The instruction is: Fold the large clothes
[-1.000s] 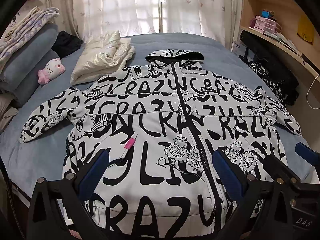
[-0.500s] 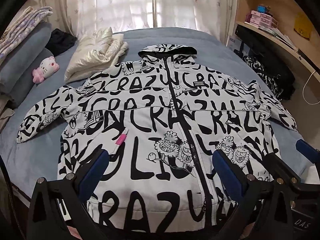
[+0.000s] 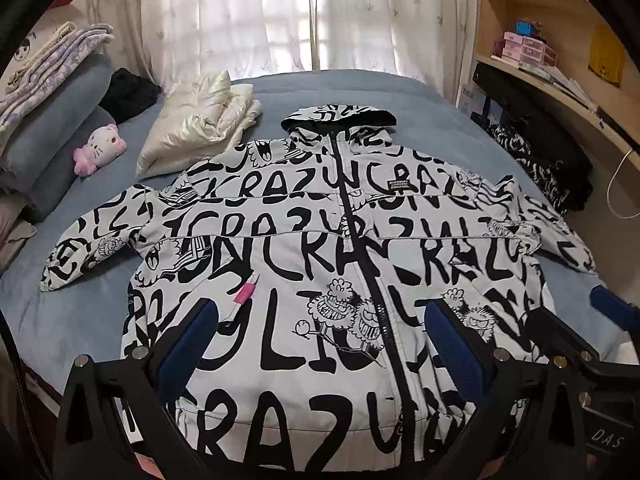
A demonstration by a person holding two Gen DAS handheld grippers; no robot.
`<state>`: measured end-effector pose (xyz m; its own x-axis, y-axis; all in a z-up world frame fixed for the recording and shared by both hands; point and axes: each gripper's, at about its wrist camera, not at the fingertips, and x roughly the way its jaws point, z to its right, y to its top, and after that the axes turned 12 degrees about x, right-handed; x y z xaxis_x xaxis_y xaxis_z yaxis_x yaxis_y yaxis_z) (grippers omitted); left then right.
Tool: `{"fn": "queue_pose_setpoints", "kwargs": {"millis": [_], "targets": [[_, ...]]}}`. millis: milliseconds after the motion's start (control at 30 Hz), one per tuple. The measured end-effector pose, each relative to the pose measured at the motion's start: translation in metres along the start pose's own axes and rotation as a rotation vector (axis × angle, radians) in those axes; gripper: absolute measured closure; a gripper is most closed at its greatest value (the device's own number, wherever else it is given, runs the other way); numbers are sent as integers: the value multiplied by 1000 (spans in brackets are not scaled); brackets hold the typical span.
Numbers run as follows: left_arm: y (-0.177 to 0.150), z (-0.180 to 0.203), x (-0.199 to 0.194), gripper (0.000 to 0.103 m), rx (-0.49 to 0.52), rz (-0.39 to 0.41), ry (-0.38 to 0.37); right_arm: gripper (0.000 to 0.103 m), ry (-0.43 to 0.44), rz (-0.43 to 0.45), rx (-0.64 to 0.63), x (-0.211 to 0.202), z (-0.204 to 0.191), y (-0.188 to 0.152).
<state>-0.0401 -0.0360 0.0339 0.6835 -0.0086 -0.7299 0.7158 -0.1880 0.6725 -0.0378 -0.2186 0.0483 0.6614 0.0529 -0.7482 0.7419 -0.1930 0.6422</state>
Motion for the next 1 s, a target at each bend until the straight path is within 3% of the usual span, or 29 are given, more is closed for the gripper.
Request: {"fn": "queue_pose_setpoints", "kwargs": {"millis": [1000], "targets": [[7,-17,-8,1,-33,-8,3,3,36,-23,-42,-6,-22,9]]}}
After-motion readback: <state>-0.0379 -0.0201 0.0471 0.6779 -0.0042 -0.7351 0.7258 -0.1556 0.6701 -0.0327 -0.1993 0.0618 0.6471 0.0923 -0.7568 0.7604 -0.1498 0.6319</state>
